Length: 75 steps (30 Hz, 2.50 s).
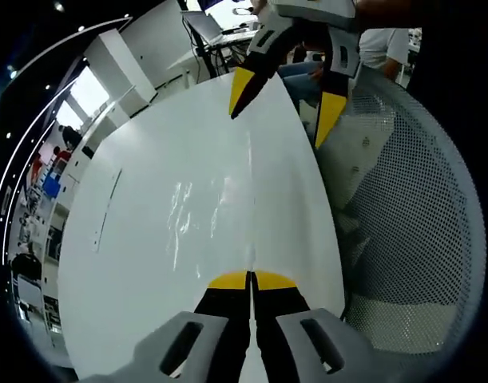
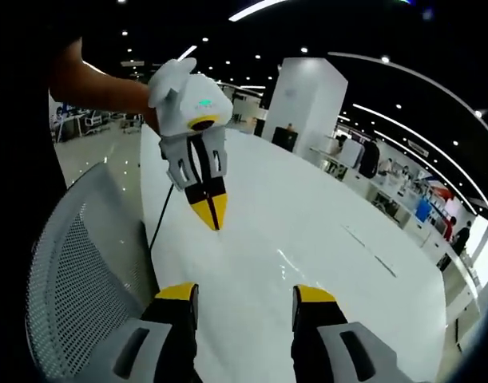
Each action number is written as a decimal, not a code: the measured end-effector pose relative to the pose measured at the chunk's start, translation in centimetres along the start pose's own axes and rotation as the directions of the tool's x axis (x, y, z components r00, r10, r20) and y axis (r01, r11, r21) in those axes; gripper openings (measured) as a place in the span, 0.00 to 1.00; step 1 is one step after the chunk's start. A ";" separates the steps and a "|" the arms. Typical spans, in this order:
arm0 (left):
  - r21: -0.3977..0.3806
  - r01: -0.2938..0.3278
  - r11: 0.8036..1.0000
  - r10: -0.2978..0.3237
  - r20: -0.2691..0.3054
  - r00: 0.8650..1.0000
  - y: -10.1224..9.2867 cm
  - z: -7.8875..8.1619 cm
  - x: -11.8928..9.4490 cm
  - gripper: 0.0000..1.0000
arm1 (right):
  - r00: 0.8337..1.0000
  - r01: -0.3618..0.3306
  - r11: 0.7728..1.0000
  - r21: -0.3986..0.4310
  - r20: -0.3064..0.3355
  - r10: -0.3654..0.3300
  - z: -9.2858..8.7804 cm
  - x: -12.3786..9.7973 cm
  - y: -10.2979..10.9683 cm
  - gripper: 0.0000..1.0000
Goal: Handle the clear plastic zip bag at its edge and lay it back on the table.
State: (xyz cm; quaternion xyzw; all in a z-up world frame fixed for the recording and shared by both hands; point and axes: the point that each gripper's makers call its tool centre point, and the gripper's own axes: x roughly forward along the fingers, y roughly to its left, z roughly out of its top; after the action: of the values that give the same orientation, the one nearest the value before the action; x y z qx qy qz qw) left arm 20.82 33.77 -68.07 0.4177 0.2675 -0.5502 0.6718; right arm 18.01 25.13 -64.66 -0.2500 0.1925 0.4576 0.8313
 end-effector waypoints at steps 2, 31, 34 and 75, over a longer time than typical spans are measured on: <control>0.007 0.003 1.000 -0.003 0.001 1.000 -0.1 0.2 -0.1 0.00 | 1.000 -0.014 1.000 -0.012 -0.009 0.014 -0.1 0.2 0.2 0.43; 0.008 0.020 1.000 -0.020 0.048 0.999 -0.6 2.9 -0.4 0.00 | 0.996 -0.059 0.994 -0.092 -0.066 0.053 -0.7 1.1 0.8 0.23; 0.008 0.024 1.000 -0.025 0.048 0.999 -0.7 2.9 -0.3 0.00 | 0.996 -0.065 0.993 -0.098 -0.066 0.058 -0.7 1.2 0.9 0.22; 0.209 0.020 0.978 -0.038 0.083 0.996 -1.4 3.5 1.0 0.00 | 0.986 -0.130 0.930 -0.343 -0.147 0.083 -1.1 2.7 1.6 0.00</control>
State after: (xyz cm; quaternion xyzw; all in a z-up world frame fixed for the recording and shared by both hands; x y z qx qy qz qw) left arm 19.34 30.16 -67.53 0.4575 0.1850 -0.6025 0.6272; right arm 17.85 26.98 -67.42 -0.4129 0.1744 0.5119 0.7328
